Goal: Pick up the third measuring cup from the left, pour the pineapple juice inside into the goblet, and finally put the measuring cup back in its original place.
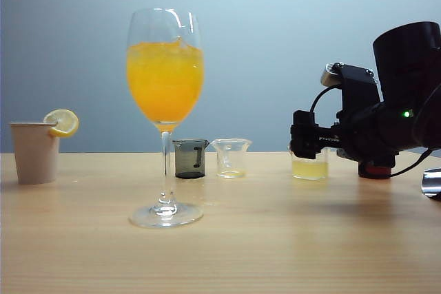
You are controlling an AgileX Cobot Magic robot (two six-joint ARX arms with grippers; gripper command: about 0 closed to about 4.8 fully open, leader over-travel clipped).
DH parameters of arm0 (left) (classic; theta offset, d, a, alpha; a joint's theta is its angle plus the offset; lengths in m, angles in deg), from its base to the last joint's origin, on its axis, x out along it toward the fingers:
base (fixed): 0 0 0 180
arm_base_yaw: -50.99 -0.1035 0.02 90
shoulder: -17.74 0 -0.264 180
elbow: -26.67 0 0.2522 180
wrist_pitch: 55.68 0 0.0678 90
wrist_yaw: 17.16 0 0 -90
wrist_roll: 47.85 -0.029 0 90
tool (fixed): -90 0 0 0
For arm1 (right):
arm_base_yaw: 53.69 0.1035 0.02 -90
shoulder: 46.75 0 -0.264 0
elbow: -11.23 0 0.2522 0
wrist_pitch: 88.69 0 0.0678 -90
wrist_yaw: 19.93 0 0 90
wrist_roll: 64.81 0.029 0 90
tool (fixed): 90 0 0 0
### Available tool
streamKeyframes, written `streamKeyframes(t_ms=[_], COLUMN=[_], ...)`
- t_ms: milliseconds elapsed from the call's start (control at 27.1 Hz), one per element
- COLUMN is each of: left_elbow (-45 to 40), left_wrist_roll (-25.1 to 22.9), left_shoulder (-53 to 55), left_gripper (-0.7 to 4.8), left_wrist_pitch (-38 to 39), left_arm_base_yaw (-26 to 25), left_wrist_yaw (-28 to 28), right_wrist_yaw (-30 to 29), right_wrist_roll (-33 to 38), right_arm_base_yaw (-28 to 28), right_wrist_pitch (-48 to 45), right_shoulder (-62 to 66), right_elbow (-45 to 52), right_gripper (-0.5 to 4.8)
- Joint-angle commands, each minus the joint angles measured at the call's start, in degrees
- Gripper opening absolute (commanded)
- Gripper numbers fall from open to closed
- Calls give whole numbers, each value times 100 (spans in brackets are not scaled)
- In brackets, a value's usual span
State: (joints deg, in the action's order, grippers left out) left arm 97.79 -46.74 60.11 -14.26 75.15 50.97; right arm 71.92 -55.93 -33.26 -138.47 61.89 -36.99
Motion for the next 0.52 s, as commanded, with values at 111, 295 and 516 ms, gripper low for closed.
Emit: streamKeyframes(t_ms=[111,295,516], left_elbow=[44,44,44], left_wrist_roll=[-2,-2,0], left_shoulder=[-13,-11,-13], left_gripper=[-5,-5,-5], left_wrist_pitch=[-168,-170,-240], left_arm_base_yaw=[-9,-9,-9], left_wrist_yaw=[-2,-4,-4], right_wrist_yaw=[144,144,149], right_wrist_roll=[-11,-9,-9], right_arm_base_yaw=[0,0,-2], right_wrist_pitch=[-31,-13,50], right_shoulder=[101,310,632], right_elbow=[-55,-186,-555], right_gripper=[479,479,479])
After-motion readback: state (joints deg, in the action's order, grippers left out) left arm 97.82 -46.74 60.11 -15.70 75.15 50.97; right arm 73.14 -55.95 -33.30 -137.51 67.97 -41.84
